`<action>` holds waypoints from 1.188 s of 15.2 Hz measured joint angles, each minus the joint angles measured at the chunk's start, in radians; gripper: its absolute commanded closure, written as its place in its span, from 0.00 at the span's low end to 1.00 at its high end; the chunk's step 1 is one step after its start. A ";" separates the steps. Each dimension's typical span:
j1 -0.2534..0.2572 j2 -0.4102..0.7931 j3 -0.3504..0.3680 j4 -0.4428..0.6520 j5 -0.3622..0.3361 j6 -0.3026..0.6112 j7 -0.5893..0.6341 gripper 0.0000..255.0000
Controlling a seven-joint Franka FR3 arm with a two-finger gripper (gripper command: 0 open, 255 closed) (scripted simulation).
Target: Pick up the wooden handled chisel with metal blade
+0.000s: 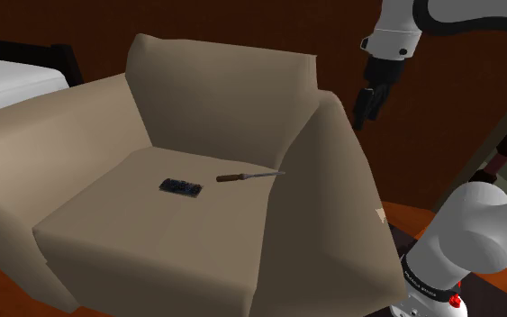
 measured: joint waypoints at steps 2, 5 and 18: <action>0.002 0.009 0.001 -0.005 0.001 0.013 -0.002 0.00; 0.007 0.082 -0.005 -0.018 -0.003 0.091 -0.021 0.00; 0.033 0.516 -0.025 0.050 -0.010 0.426 -0.120 0.00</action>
